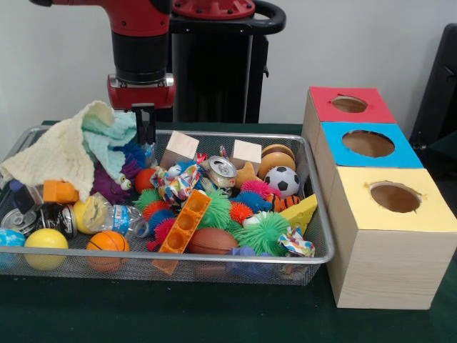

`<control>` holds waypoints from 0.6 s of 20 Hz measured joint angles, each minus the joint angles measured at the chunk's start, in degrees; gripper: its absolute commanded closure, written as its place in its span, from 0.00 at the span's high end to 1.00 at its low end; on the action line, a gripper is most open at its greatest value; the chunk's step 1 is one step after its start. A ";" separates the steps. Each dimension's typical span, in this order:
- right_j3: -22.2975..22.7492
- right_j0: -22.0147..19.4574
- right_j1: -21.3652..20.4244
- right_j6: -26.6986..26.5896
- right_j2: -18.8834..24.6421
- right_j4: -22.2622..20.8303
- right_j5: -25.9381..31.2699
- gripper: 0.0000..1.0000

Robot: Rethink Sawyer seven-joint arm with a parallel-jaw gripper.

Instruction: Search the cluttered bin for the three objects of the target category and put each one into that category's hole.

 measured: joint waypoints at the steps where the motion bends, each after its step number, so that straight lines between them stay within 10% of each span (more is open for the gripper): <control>1: 0.00 0.00 0.00 0.00 0.00 0.00 0.00 0.00; 11: 0.00 0.00 0.00 0.00 0.00 0.00 0.00 0.00; 12: 0.00 0.00 0.00 0.00 0.00 0.00 0.00 1.00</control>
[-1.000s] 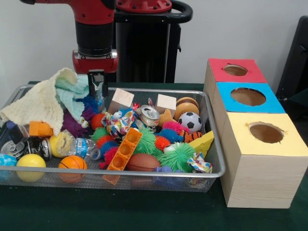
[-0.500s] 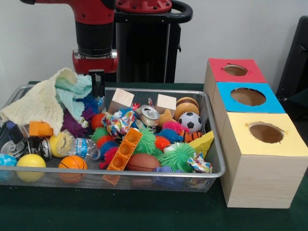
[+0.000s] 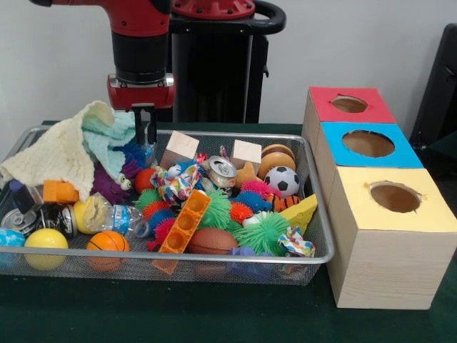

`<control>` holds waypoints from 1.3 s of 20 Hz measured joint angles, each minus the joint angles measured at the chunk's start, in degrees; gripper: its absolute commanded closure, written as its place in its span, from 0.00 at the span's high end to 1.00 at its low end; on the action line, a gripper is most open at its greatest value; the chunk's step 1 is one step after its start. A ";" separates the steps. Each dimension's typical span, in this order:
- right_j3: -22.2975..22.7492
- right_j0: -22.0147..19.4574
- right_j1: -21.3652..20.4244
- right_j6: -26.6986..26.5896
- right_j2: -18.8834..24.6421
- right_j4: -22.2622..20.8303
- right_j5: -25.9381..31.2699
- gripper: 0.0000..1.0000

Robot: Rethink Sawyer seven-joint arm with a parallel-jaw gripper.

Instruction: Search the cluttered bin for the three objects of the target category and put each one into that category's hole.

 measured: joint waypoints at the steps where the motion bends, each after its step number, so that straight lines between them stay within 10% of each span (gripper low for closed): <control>1: 0.00 -0.01 0.00 0.00 0.00 0.00 0.00 1.00; 26: -0.02 -5.88 4.44 0.00 0.02 0.01 -0.01 1.00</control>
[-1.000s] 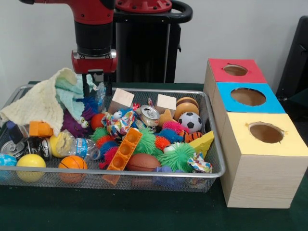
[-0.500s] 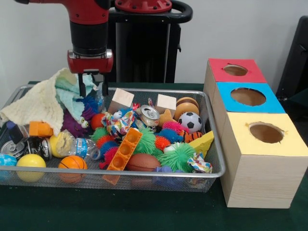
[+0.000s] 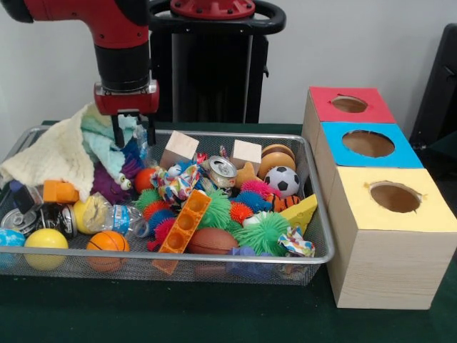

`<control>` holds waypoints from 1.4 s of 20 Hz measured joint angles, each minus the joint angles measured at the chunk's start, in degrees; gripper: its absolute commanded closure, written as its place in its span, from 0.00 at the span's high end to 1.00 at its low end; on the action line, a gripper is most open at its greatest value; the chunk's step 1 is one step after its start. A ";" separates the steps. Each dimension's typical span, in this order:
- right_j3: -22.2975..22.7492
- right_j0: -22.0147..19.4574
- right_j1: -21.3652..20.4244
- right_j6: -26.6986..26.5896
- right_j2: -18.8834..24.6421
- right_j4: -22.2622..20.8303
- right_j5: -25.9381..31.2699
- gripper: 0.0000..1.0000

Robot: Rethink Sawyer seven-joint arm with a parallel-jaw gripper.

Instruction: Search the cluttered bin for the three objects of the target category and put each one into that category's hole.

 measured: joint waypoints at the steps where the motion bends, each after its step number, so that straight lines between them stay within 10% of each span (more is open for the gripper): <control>1: 0.00 -0.37 0.19 0.00 0.01 0.00 -0.01 1.00; 28: -2.29 -17.32 7.31 -4.71 4.04 0.12 0.67 1.00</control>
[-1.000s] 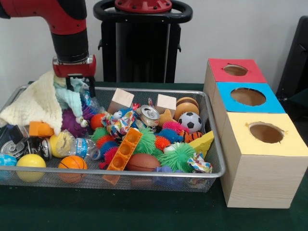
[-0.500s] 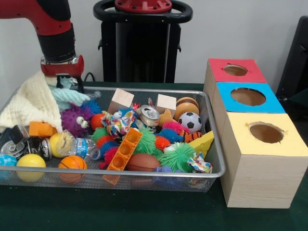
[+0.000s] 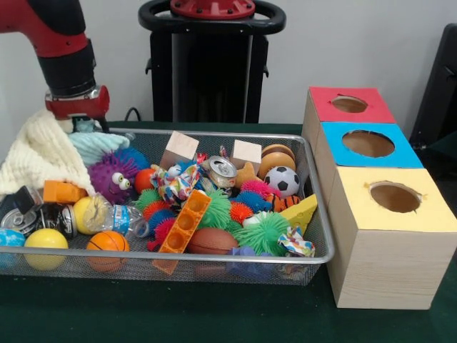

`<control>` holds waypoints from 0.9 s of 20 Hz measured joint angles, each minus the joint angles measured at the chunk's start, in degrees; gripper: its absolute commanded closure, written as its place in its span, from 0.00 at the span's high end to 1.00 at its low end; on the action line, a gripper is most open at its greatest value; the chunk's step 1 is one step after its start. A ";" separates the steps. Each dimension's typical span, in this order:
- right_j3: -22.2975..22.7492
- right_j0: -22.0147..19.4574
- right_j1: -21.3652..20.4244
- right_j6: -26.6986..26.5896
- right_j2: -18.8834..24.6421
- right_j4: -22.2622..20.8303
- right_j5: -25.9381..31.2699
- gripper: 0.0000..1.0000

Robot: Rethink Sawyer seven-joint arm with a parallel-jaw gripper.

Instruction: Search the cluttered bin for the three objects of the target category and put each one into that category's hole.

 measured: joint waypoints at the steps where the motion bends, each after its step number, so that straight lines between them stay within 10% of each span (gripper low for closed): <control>1: -0.43 -0.81 0.64 -1.16 0.46 0.11 0.51 1.00; 18: -5.74 -12.74 8.22 -22.85 6.33 8.32 9.93 1.00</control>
